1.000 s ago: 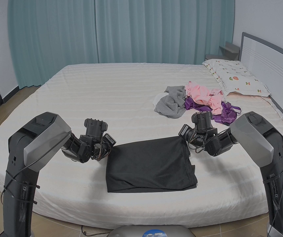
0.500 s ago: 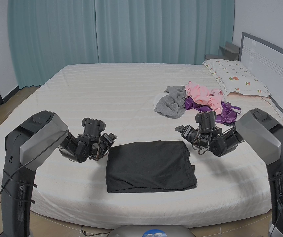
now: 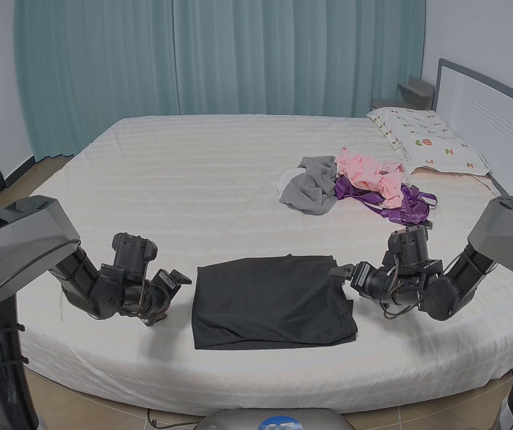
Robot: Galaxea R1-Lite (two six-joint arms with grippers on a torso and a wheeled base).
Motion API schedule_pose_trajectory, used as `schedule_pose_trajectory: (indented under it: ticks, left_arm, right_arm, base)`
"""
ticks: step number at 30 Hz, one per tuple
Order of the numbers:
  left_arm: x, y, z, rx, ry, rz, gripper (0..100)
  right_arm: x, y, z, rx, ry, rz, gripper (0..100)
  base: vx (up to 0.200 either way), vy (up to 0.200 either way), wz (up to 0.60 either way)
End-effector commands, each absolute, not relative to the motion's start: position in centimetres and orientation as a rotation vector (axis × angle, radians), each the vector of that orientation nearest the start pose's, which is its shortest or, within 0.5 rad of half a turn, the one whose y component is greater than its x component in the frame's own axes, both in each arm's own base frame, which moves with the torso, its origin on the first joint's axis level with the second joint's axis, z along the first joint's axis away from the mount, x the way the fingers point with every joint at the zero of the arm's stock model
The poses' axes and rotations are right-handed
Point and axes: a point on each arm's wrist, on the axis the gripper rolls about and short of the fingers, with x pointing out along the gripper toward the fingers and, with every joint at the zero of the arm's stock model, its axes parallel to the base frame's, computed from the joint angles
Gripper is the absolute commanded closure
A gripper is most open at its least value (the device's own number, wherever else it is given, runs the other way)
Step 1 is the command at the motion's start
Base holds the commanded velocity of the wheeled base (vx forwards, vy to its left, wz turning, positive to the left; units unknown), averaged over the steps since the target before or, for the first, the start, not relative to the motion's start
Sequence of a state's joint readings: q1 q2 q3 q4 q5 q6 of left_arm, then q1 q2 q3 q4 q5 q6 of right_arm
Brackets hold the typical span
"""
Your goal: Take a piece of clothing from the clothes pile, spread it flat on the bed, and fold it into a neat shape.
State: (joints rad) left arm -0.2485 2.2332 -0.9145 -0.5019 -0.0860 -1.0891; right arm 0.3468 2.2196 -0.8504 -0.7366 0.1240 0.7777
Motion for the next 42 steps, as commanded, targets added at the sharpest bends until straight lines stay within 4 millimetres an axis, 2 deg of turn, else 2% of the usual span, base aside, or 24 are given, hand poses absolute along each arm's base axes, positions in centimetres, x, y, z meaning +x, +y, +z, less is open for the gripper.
schedule_pose_trajectory:
  ticks: [1,5,15,28,34,42]
  left_arm:
    - [31.2,-8.0,3.8,-1.039,0.874,0.102,0]
    - [30.2,-8.0,3.8,-1.051,0.856,0.074,0]
    - [29.9,-7.8,3.0,-1.044,0.883,0.094,0]
    - [29.9,-7.8,2.6,-1.040,0.891,0.101,0]
    - [30.0,-7.8,2.7,-1.047,0.888,0.100,0]
    - [30.3,-7.9,2.9,-1.068,0.879,0.101,0]
  right_arm:
    - [29.6,13.3,3.4,0.651,0.778,0.288,0]
    - [28.3,13.3,2.5,0.650,0.812,0.291,0]
    - [27.4,13.4,2.0,0.643,0.843,0.290,0]
    - [27.2,13.3,2.1,0.646,0.840,0.290,0]
    - [27.2,13.4,2.3,0.665,0.838,0.288,0]
    - [27.4,13.6,2.3,0.666,0.835,0.292,0]
  base:
    - [0.000,0.000,0.00]
    - [0.000,0.000,0.00]
    - [0.000,0.000,0.00]
    - [0.000,0.000,0.00]
    - [-0.200,0.000,0.00]
    - [0.000,0.000,0.00]
